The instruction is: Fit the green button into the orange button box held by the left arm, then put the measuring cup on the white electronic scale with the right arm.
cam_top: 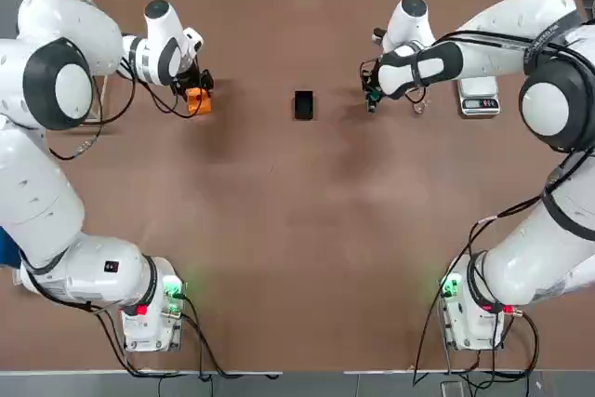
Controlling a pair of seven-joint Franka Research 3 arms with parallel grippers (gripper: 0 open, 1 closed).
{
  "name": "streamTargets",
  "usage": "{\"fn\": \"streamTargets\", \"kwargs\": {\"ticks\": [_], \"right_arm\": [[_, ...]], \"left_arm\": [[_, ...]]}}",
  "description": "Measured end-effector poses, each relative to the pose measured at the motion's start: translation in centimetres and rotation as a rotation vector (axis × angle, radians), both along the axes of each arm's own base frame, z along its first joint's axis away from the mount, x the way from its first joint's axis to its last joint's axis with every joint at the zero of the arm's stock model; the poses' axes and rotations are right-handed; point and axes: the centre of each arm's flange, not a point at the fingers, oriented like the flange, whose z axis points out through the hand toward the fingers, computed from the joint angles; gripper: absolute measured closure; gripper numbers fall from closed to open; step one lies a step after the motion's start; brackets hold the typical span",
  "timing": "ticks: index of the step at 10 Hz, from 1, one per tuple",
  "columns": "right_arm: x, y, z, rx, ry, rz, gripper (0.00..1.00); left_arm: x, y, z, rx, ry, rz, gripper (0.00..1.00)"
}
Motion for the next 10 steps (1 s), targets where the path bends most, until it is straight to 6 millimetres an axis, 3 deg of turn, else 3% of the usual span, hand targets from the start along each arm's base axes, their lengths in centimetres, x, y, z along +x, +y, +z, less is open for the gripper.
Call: {"fn": "streamTargets", "kwargs": {"ticks": [7,8,10], "right_arm": [[0.4,0.2,0.5,-0.012,0.013,0.009,0.63],[1.0,0.5,1.4,-0.025,0.034,0.014,0.63],[3.0,1.7,5.0,-0.038,0.056,0.019,0.63]], "left_arm": [[-0.6,-0.2,-1.8,0.050,0.005,-0.030,0.09],[-0.2,-0.2,-1.5,0.049,-0.004,-0.028,0.14],[0.7,-0.2,-0.5,0.045,-0.030,-0.023,0.13]]}}
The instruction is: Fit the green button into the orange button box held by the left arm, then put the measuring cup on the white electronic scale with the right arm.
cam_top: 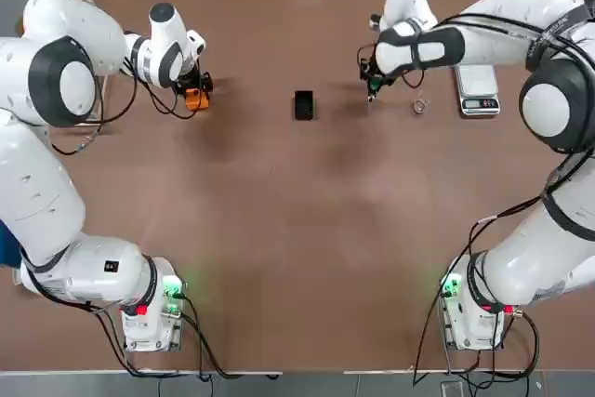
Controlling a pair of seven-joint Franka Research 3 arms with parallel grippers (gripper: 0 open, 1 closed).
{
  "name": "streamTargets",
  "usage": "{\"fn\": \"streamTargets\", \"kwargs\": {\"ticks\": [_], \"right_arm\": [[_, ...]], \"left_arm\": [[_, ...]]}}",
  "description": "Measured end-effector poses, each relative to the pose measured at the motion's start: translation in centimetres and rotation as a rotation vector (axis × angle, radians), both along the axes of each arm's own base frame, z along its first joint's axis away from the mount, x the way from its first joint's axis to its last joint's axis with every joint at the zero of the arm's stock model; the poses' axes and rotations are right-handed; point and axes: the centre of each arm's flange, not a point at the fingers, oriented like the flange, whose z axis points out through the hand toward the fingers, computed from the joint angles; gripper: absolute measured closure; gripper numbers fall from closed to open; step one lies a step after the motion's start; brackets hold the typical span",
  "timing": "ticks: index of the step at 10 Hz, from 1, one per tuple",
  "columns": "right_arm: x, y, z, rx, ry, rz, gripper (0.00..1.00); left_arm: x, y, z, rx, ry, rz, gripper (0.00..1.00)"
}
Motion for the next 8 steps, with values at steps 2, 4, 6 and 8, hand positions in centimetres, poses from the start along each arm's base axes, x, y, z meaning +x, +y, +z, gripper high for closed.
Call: {"fn": "streamTargets", "kwargs": {"ticks": [2,4,6,8], "right_arm": [[1.4,1.9,4.1,-0.006,0.007,-0.012,0.63],[1.7,4.9,7.5,0.009,-0.019,-0.025,0.63],[0.6,9.6,10.1,0.042,-0.056,-0.028,0.63],[-1.2,15.5,10.9,0.064,-0.051,-0.024,0.63]], "left_arm": [[1.0,0.3,1.9,0.001,-0.025,0.008,0.13],[2.9,0.6,5.9,0.038,0.019,0.023,0.13],[5.7,0.5,11.5,0.060,0.053,0.034,0.13],[7.7,-0.1,15.4,0.012,0.032,0.042,0.13]]}}
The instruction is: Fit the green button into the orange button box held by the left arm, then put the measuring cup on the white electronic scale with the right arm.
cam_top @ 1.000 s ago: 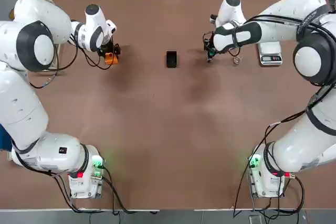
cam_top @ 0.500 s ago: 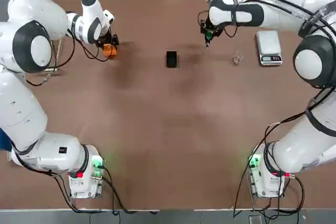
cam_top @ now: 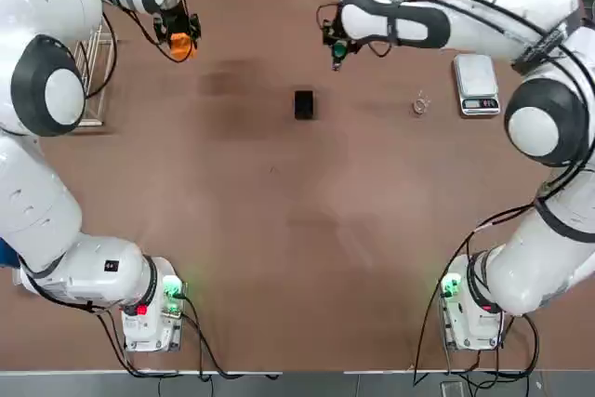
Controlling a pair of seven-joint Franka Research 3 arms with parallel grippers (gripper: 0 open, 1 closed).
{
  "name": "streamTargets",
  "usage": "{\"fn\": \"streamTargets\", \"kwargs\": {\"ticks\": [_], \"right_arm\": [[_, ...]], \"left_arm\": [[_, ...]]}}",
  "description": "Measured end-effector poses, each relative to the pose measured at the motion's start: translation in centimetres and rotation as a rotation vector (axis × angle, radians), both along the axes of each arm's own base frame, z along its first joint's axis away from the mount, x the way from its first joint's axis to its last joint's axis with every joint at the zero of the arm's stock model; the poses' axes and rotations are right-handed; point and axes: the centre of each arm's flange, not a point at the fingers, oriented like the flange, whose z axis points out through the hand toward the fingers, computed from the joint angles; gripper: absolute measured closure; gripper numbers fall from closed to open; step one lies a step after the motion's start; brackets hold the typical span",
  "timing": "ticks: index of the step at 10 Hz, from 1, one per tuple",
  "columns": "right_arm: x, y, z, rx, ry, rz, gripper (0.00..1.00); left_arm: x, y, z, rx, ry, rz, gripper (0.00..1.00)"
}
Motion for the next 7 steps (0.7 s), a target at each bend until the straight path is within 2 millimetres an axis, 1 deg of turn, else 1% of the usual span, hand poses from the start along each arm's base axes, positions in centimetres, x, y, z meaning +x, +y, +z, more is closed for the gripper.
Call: {"fn": "streamTargets", "kwargs": {"ticks": [1,2,3,5,6,7], "right_arm": [[-1.0,3.4,-0.8,-0.003,0.006,0.015,0.63],[-1.6,5.9,-2.2,-0.024,-0.002,0.026,0.63],[-1.8,7.2,-4.2,-0.050,-0.005,0.031,0.63],[-1.7,7.8,-8.2,-0.087,0.013,0.042,0.63],[-1.7,8.1,-9.5,-0.090,0.018,0.041,0.63],[-1.7,8.6,-10.2,-0.085,0.012,0.036,0.63]], "left_arm": [[0.4,-0.2,0.9,-0.012,-0.002,-0.004,0.13],[0.6,-0.4,1.5,-0.013,0.012,-0.011,0.13],[0.8,-0.6,2.7,-0.009,0.036,-0.015,0.13],[1.7,-0.6,5.3,-0.029,0.069,-0.032,0.13],[1.9,-0.6,5.9,-0.041,0.069,-0.045,0.13],[2.0,-0.6,6.0,-0.044,0.068,-0.048,0.13]]}}
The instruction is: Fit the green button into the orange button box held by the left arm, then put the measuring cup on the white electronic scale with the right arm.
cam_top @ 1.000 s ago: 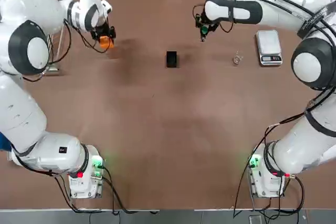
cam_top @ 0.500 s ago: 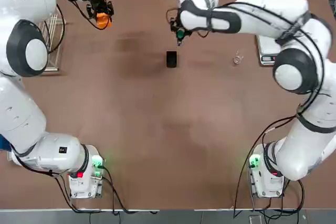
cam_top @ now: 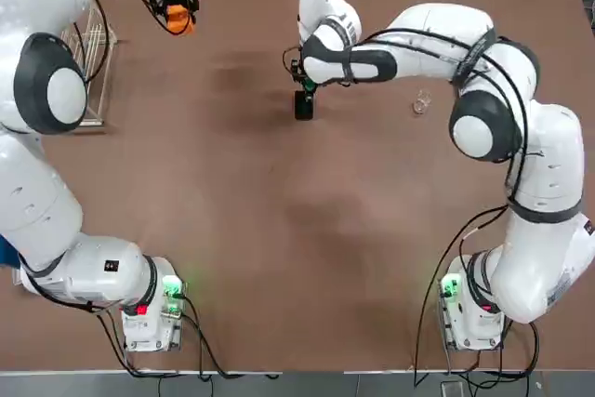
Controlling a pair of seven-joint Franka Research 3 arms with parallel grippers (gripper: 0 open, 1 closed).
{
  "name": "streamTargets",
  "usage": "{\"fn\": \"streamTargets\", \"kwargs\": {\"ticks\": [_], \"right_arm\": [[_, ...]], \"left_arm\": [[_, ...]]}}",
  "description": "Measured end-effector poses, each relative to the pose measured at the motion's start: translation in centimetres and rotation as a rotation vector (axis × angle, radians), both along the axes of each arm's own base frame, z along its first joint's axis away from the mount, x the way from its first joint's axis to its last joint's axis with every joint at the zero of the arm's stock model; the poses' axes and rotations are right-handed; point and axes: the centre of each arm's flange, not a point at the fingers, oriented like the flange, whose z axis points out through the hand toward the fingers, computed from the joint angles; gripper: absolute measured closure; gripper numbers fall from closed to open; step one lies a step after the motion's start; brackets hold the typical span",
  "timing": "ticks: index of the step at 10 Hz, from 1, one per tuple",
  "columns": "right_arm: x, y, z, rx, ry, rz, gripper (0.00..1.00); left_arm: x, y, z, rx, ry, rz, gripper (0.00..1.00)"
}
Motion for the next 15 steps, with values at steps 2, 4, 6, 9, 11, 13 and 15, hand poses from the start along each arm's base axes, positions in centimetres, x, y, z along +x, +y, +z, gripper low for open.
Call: {"fn": "streamTargets", "kwargs": {"ticks": [2,4,6,9,11,13,15], "right_arm": [[-0.3,0.7,-0.9,0.010,-0.015,-0.004,0.63],[-0.5,1.1,-1.7,0.010,-0.013,-0.003,0.63],[-0.5,1.3,-2.4,0.011,-0.018,-0.002,0.63],[-0.6,1.5,-3.1,0.015,-0.023,-0.007,0.63],[-0.8,1.7,-3.6,0.020,-0.024,-0.009,0.63],[-1.0,2.0,-4.0,0.020,-0.021,-0.016,0.56],[-1.0,2.0,-3.9,0.021,-0.022,-0.018,0.54]], "left_arm": [[0.0,0.0,-0.1,-0.003,0.002,0.001,0.13],[0.0,-0.1,-0.1,-0.009,0.004,0.004,0.13],[0.0,-0.1,-0.1,-0.010,0.004,0.004,0.13],[0.1,-0.1,-0.1,-0.010,0.003,0.005,0.13],[0.1,-0.1,0.0,-0.011,0.001,0.005,0.13],[0.3,-0.2,0.4,-0.013,-0.008,0.004,0.13],[0.4,-0.4,0.5,-0.015,-0.010,0.000,0.13]]}}
